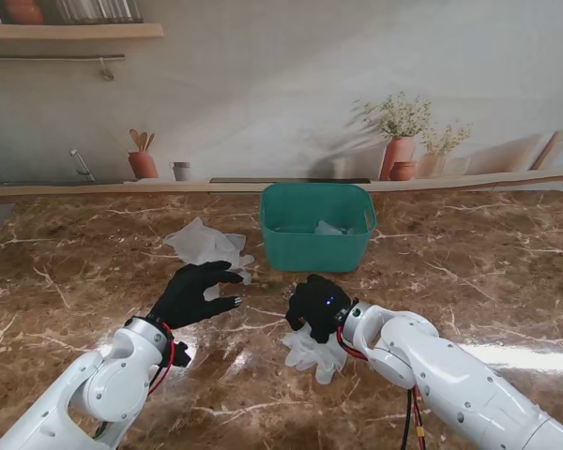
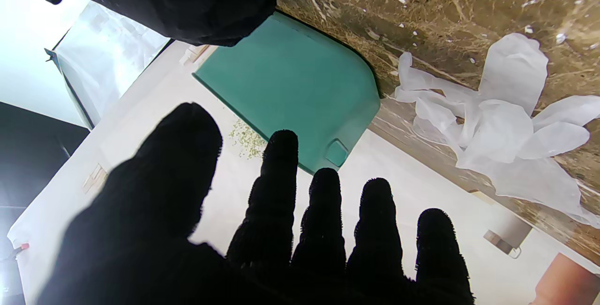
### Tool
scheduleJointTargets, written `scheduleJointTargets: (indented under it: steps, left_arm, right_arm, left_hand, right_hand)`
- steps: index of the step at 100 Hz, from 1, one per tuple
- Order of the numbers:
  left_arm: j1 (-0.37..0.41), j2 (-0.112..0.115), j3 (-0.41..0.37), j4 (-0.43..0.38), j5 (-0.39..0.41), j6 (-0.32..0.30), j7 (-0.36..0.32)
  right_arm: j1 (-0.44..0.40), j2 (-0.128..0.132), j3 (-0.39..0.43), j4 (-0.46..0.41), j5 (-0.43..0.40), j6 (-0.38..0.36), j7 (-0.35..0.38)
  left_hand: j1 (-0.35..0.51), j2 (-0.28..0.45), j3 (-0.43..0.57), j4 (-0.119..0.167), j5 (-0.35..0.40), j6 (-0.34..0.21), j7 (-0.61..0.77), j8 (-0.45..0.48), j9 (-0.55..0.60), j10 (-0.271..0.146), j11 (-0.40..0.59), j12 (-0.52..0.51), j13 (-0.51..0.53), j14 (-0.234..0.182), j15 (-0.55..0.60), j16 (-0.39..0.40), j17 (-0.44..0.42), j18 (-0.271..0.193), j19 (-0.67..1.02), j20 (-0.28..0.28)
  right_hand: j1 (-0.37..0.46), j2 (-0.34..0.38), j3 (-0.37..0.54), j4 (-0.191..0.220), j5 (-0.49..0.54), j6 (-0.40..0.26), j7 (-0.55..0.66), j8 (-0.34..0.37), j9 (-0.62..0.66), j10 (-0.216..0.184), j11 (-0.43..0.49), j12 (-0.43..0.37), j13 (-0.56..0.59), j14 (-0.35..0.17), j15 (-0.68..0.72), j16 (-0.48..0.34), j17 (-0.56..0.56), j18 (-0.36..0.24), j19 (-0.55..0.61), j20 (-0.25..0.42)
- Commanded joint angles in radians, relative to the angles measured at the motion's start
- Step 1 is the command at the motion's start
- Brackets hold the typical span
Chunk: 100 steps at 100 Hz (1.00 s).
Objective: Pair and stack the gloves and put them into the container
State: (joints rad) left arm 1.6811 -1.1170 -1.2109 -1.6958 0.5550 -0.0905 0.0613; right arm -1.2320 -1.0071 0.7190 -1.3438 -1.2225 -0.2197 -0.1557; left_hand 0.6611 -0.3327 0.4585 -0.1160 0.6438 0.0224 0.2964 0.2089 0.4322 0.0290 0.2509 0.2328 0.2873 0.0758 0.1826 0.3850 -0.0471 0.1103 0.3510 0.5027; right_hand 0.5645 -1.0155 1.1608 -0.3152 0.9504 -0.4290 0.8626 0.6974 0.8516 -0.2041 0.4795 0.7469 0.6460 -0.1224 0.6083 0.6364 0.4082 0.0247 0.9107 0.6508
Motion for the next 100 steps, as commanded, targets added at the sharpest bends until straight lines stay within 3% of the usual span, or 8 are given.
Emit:
scheduleJointTargets:
  steps: [1, 8, 16, 27, 41, 54, 78, 100]
  left_arm:
    - [0.001, 0.001, 0.004, 0.003, -0.002, -0.002, -0.002]
    - [0.001, 0.001, 0.005, 0.002, -0.003, -0.002, -0.004]
    - [0.001, 0.001, 0.005, 0.003, -0.004, -0.004, -0.005]
    - [-0.001, 0.001, 0.007, 0.005, -0.004, -0.006, -0.006]
    - [-0.004, 0.001, 0.01, 0.008, -0.006, -0.008, -0.006]
    - [-0.004, 0.002, 0.009, 0.007, -0.007, -0.007, -0.011]
    - [-0.005, 0.002, 0.012, 0.009, -0.012, -0.008, -0.014]
    - [-0.008, 0.003, 0.014, 0.012, -0.014, -0.014, -0.018]
  right_arm:
    - [-0.033, 0.001, 0.028, -0.011, 0.016, -0.01, 0.019]
    - [-0.059, -0.009, 0.063, -0.018, 0.053, -0.017, 0.015]
    - [-0.09, -0.025, 0.105, -0.025, 0.119, -0.013, 0.014]
    - [-0.118, -0.052, 0.145, -0.019, 0.224, 0.027, -0.001]
    - [-0.144, -0.088, 0.178, -0.005, 0.351, 0.12, -0.032]
    - [-0.147, -0.113, 0.185, 0.048, 0.373, 0.166, -0.151]
    - [-0.185, -0.104, 0.206, 0.084, 0.278, 0.148, -0.294]
    - [-0.224, -0.086, 0.218, 0.098, 0.188, 0.113, -0.397]
  left_hand:
    - [0.005, 0.037, -0.037, 0.025, 0.017, -0.03, 0.009, 0.014, 0.026, -0.037, -0.019, -0.014, 0.008, -0.037, -0.037, -0.015, -0.019, -0.005, -0.034, 0.011]
    - [0.008, 0.038, -0.04, 0.026, 0.018, -0.03, 0.011, 0.015, 0.027, -0.038, -0.019, -0.015, 0.009, -0.037, -0.037, -0.015, -0.019, -0.005, -0.036, 0.012]
    - [0.009, 0.04, -0.044, 0.026, 0.02, -0.029, 0.012, 0.016, 0.027, -0.037, -0.019, -0.015, 0.009, -0.038, -0.038, -0.015, -0.019, -0.005, -0.038, 0.013]
    - [0.012, 0.042, -0.048, 0.027, 0.021, -0.03, 0.014, 0.017, 0.026, -0.035, -0.02, -0.015, 0.007, -0.036, -0.039, -0.016, -0.019, -0.005, -0.041, 0.013]
    - [0.014, 0.045, -0.054, 0.027, 0.023, -0.03, 0.015, 0.017, 0.027, -0.035, -0.02, -0.015, 0.008, -0.036, -0.039, -0.016, -0.019, -0.005, -0.045, 0.014]
    - [0.017, 0.047, -0.058, 0.028, 0.025, -0.028, 0.017, 0.018, 0.029, -0.035, -0.019, -0.015, 0.008, -0.035, -0.039, -0.016, -0.019, -0.006, -0.049, 0.015]
    - [0.02, 0.047, -0.06, 0.029, 0.027, -0.03, 0.018, 0.019, 0.029, -0.035, -0.018, -0.015, 0.007, -0.035, -0.038, -0.015, -0.019, -0.007, -0.055, 0.017]
    - [0.021, 0.048, -0.058, 0.029, 0.025, -0.03, 0.018, 0.019, 0.027, -0.034, -0.018, -0.014, 0.006, -0.035, -0.037, -0.015, -0.018, -0.009, -0.057, 0.02]
  right_hand:
    - [0.034, -0.024, 0.009, -0.043, 0.044, -0.041, 0.025, 0.056, 0.05, 0.031, -0.094, -0.145, 0.108, -0.001, -0.054, -0.061, 0.077, 0.005, 0.072, 0.035]
    - [0.054, -0.018, 0.02, -0.034, 0.046, -0.03, 0.026, 0.099, 0.179, 0.046, -0.109, -0.229, 0.311, 0.017, -0.07, -0.085, 0.199, 0.015, 0.168, 0.043]
    - [0.072, -0.021, 0.028, -0.029, 0.048, -0.008, 0.028, 0.126, 0.341, 0.039, -0.086, -0.135, 0.46, 0.04, -0.033, -0.009, 0.298, 0.027, 0.288, 0.036]
    - [0.085, -0.024, 0.027, -0.026, 0.05, 0.01, 0.041, 0.109, 0.433, 0.017, 0.019, -0.008, 0.543, 0.045, 0.086, 0.07, 0.349, 0.042, 0.403, 0.045]
    - [0.091, 0.002, 0.018, -0.018, 0.033, 0.031, 0.05, 0.107, 0.425, 0.038, 0.049, 0.031, 0.533, 0.063, 0.141, 0.102, 0.329, 0.049, 0.455, 0.05]
    - [0.084, 0.039, 0.016, -0.009, 0.007, 0.037, 0.057, 0.132, 0.383, 0.033, 0.062, 0.065, 0.475, 0.061, 0.161, 0.108, 0.284, 0.049, 0.458, 0.041]
    - [0.08, 0.073, 0.024, 0.007, -0.018, 0.016, 0.035, 0.271, 0.272, 0.052, -0.067, -0.02, 0.371, 0.07, -0.05, 0.0, 0.183, 0.059, 0.317, 0.007]
    - [0.047, 0.07, 0.021, 0.013, -0.046, 0.019, 0.028, 0.26, 0.127, 0.067, -0.079, -0.189, 0.273, 0.073, -0.17, -0.108, 0.099, 0.056, 0.187, 0.006]
